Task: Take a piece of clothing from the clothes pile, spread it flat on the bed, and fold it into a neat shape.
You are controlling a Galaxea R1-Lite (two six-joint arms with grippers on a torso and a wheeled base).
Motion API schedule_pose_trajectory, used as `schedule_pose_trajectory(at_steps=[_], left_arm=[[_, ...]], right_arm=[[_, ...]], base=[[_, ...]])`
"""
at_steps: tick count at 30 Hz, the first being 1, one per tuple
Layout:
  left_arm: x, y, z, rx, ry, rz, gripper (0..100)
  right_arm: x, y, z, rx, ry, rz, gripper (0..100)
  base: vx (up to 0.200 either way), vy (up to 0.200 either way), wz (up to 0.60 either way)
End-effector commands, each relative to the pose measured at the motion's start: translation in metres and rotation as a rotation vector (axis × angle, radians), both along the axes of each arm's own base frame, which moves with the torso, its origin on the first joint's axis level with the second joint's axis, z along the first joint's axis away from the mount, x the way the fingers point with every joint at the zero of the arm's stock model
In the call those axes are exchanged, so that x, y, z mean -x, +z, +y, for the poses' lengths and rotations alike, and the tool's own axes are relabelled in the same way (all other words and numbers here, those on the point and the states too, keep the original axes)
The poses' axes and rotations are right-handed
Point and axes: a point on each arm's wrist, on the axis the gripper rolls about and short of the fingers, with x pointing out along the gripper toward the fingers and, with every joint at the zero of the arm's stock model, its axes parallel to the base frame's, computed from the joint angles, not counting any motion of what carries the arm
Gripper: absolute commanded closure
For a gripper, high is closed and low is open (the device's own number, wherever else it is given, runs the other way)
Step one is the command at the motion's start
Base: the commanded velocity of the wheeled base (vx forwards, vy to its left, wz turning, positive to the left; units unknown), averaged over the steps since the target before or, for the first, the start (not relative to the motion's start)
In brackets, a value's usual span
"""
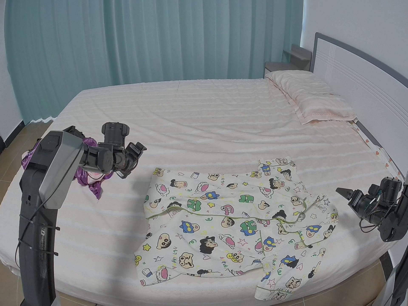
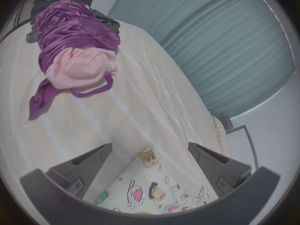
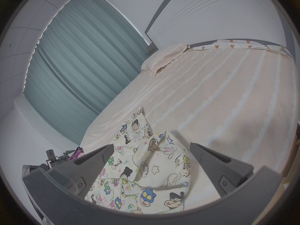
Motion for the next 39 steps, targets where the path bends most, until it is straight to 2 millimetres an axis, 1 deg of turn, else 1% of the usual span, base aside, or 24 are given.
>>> schedule_pose_trajectory(at_steps=[1,2,4,6,7,8,9,10,11,14,18,20,21,23,25,32,34,35,39], left_arm=[[0.076,0.032,0.001,0.061,-0.061,-0.064,0],[0.08,0.031,0.001,0.064,-0.062,-0.059,0],[0.102,0.022,-0.004,0.071,-0.07,-0.02,0],[0.111,0.019,-0.005,0.073,-0.073,-0.004,0],[0.124,0.015,-0.005,0.082,-0.075,0.018,0],[0.124,0.015,-0.005,0.082,-0.075,0.018,0],[0.135,0.014,-0.006,0.103,-0.082,0.028,0],[0.135,0.014,-0.006,0.103,-0.082,0.028,0],[0.145,0.014,-0.005,0.139,-0.083,0.027,0],[0.154,0.011,-0.005,0.195,-0.07,0.039,0],[0.157,0.005,-0.007,0.211,-0.073,0.051,0],[0.157,0.005,-0.007,0.211,-0.071,0.049,0],[0.157,0.007,-0.007,0.212,-0.072,0.04,0],[0.157,0.006,-0.007,0.213,-0.073,0.04,0],[0.158,0.004,-0.006,0.212,-0.072,0.047,0],[0.159,0.004,-0.006,0.214,-0.072,0.032,0],[0.159,0.004,-0.006,0.214,-0.073,0.029,0],[0.159,0.004,-0.005,0.214,-0.071,0.029,0],[0.16,0.003,-0.005,0.213,-0.07,0.036,0]], right_arm=[[-0.02,-0.012,0.05,-0.024,0.124,0.019,0],[-0.022,-0.014,0.052,-0.02,0.125,0.024,0],[-0.037,-0.025,0.064,0.003,0.114,0.029,0],[-0.043,-0.029,0.068,0.013,0.108,0.025,0],[-0.05,-0.032,0.076,0.019,0.122,0.018,0],[-0.05,-0.032,0.076,0.019,0.122,0.018,0],[-0.052,-0.034,0.084,0.017,0.142,0.018,0],[-0.052,-0.034,0.084,0.017,0.142,0.018,0],[-0.054,-0.038,0.095,0.014,0.174,0.036,0],[-0.063,-0.038,0.105,0.016,0.198,0.04,0],[-0.075,-0.045,0.109,0.016,0.205,0.108,0],[-0.077,-0.046,0.109,0.016,0.204,0.113,0],[-0.087,-0.048,0.11,0.026,0.185,0.126,0],[-0.09,-0.052,0.111,0.029,0.182,0.142,0],[-0.101,-0.059,0.112,0.035,0.172,0.156,0],[-0.129,-0.068,0.11,0.06,0.112,0.125,0],[-0.132,-0.07,0.111,0.062,0.111,0.136,0],[-0.136,-0.075,0.111,0.069,0.1,0.16,0],[-0.141,-0.073,0.112,0.077,0.084,0.142,0]], base=[[0.0,0.0,0.0],[0.0,0.0,0.0],[0.0,0.0,0.0],[0.0,0.0,0.0],[0.0,0.0,0.0],[0.0,0.0,0.0],[0.0,0.0,0.0],[0.0,0.0,0.0],[0.0,0.0,0.0],[0.0,0.0,0.0],[0.0,0.0,0.0],[0.0,0.0,0.0],[0.0,0.0,0.0],[0.0,0.0,0.0],[0.0,0.0,0.0],[0.0,0.0,0.0],[0.0,0.0,0.0],[0.0,0.0,0.0],[0.0,0.0,0.0]])
